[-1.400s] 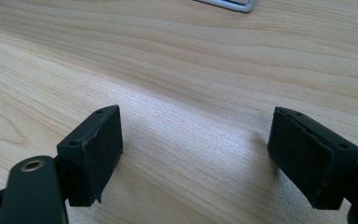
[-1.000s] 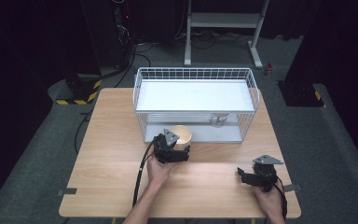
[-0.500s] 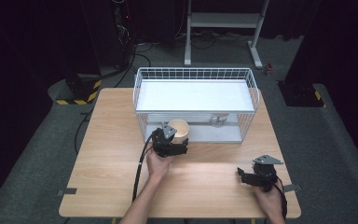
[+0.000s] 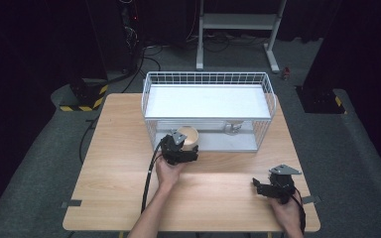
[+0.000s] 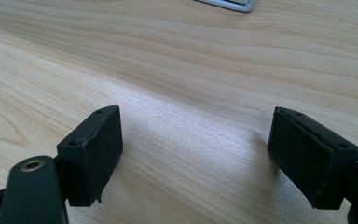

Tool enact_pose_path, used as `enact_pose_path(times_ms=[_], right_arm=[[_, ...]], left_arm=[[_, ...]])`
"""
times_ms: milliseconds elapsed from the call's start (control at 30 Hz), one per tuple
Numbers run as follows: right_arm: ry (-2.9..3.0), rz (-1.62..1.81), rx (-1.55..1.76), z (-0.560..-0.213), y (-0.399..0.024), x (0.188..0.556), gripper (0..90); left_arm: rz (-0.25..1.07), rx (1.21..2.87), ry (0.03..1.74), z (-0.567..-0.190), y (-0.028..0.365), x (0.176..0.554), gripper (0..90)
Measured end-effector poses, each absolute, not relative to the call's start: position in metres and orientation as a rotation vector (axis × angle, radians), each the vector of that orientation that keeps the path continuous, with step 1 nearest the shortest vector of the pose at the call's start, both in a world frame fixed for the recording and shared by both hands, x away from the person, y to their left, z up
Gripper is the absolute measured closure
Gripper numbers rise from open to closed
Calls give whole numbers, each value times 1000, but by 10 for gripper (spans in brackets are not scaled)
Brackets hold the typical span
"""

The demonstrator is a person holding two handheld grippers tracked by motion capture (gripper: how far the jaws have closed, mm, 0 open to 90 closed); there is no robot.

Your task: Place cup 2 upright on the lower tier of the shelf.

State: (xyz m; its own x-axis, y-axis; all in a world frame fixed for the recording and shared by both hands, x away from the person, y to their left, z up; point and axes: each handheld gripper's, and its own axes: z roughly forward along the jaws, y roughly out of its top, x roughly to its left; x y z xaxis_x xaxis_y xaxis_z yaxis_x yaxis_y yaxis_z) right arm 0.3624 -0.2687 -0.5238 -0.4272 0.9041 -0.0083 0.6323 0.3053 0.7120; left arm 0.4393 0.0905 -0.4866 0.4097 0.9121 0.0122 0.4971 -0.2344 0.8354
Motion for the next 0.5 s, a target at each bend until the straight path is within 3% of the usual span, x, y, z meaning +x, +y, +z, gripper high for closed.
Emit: enact_pose_path(times_ms=[500], right_arm=[[2169,901,1369,-524,-269,362,178]], left_arm=[[672,1887,1212,-487,90,453,95]])
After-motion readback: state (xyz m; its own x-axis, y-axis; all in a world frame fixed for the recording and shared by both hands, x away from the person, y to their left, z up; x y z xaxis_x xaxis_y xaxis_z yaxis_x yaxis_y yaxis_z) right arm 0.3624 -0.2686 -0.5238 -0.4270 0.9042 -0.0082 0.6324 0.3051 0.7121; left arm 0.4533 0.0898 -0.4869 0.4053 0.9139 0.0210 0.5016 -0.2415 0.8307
